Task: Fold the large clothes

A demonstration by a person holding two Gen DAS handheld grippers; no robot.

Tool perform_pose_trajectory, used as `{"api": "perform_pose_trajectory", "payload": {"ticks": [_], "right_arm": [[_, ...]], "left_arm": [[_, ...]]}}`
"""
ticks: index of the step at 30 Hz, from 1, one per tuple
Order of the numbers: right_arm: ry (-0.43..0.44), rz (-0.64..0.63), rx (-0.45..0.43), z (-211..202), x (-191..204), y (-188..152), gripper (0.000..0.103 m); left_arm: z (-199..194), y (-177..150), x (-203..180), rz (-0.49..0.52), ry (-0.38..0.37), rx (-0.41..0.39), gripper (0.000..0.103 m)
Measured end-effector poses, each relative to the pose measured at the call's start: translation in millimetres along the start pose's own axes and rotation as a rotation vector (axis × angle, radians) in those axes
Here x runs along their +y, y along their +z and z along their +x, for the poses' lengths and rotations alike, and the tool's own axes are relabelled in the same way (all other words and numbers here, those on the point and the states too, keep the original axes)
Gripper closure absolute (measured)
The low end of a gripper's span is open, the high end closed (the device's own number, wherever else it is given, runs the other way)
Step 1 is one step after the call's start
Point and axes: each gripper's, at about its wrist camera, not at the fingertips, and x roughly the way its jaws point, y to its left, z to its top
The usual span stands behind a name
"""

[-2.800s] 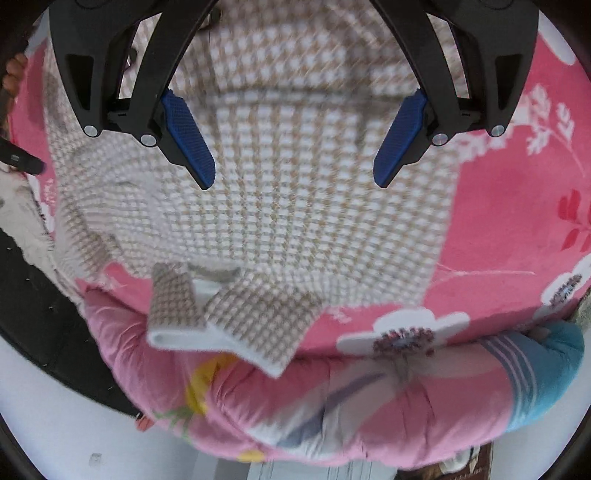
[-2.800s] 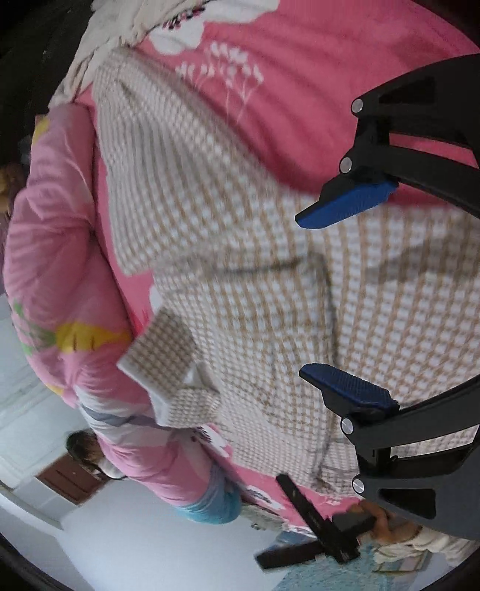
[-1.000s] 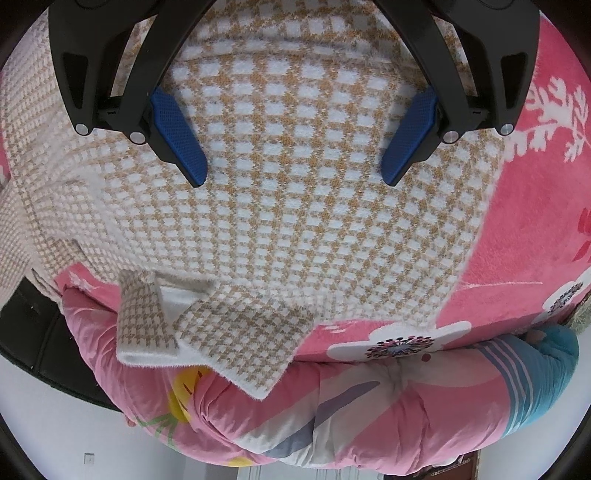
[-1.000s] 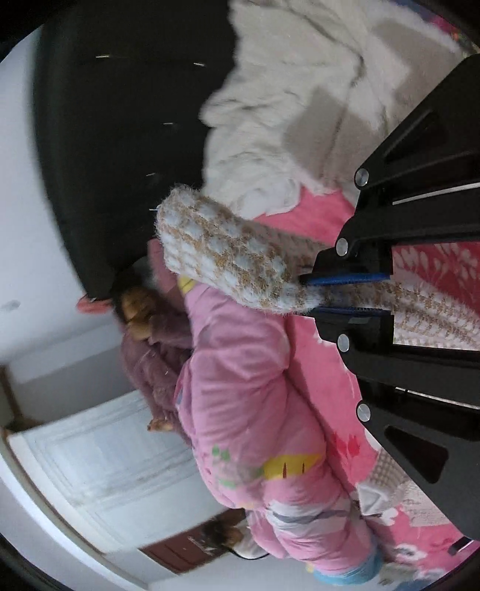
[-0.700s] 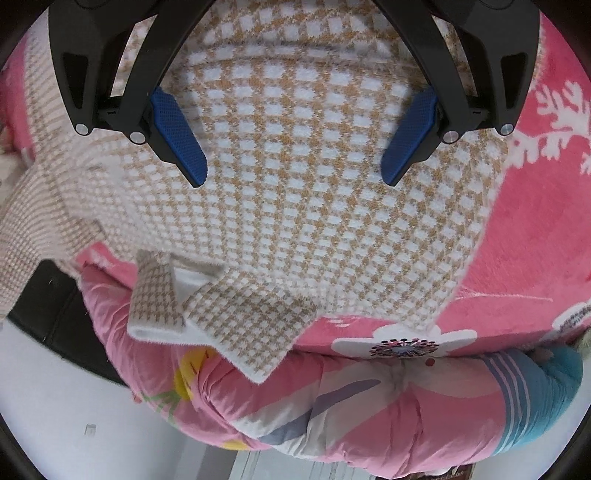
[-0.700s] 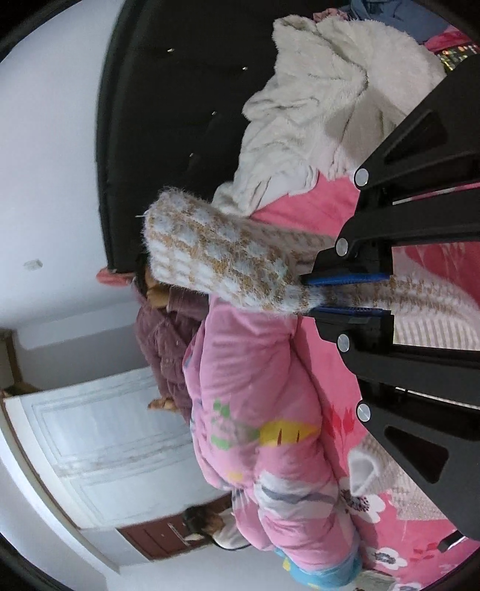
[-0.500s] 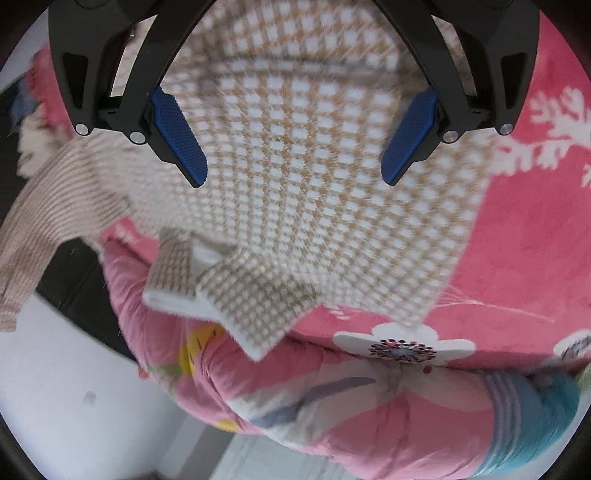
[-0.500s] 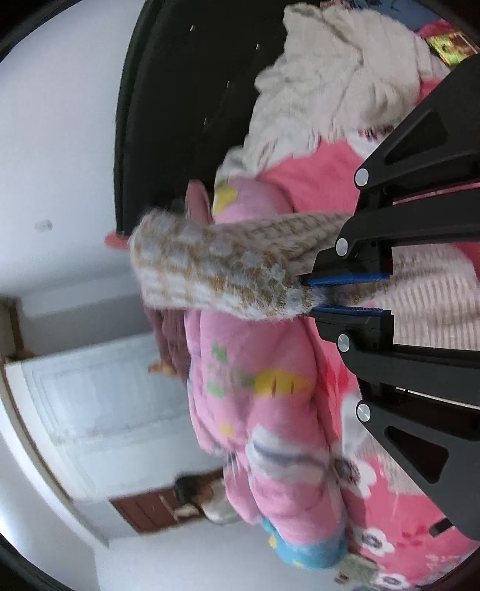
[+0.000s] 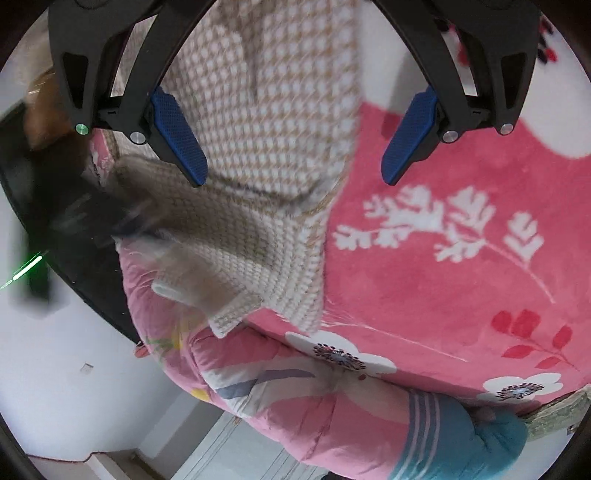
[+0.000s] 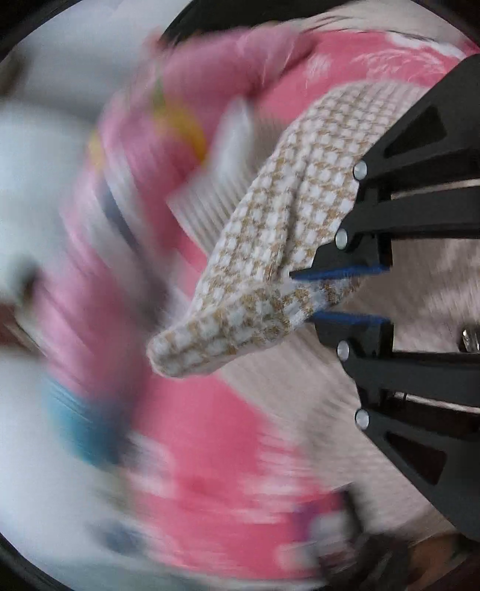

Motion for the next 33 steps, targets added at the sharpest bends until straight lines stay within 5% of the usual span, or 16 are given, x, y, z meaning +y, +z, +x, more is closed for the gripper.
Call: {"api": "perform_pose_trajectory", "payload": {"ticks": [1, 3, 6, 9, 14, 18, 22, 24, 26, 29, 33], "right_arm": [[-0.069, -0.091, 0.030, 12, 21, -9, 0.080], [-0.121, -0.188, -0.031, 3, 39, -21, 0.056], [-0.027, -0.194, -0.080, -27, 31, -36, 0.028], [0.035, -0.129, -0.107, -55, 5, -49, 0.027], [0.207, 0.168, -0.151, -85, -78, -88, 0.027], [0.162, 0.415, -0.154, -90, -153, -126, 0.027], [0.218, 0.606, -0.176, -82, -209, -163, 0.027], [0.212, 0.638, -0.180, -80, -218, -175, 0.027], [0.196, 0.654, -0.183, -76, -226, -184, 0.027], [0.192, 0.680, -0.188, -67, -242, -191, 0.027], [0.186, 0.720, -0.211, -62, -261, -197, 0.027]], "left_arm": [[-3, -1, 1, 0.003, -0.003, 0.003, 0.011], [-8, 0, 2, 0.013, -0.017, 0.004, 0.011], [-10, 7, -1, 0.027, -0.051, -0.006, 0.011], [-4, 20, -8, 0.022, -0.086, -0.019, 0.017], [32, 40, -22, 0.004, -0.139, 0.047, 0.029], [93, 67, -22, -0.058, -0.104, 0.198, 0.043], [131, 83, -24, -0.058, -0.028, 0.279, 0.057], [138, 85, -31, -0.015, 0.010, 0.286, 0.076], [138, 84, -36, 0.021, 0.039, 0.287, 0.099], [126, 92, -52, 0.082, 0.054, 0.233, 0.099], [87, 129, -97, 0.205, 0.015, 0.051, 0.099]]}}
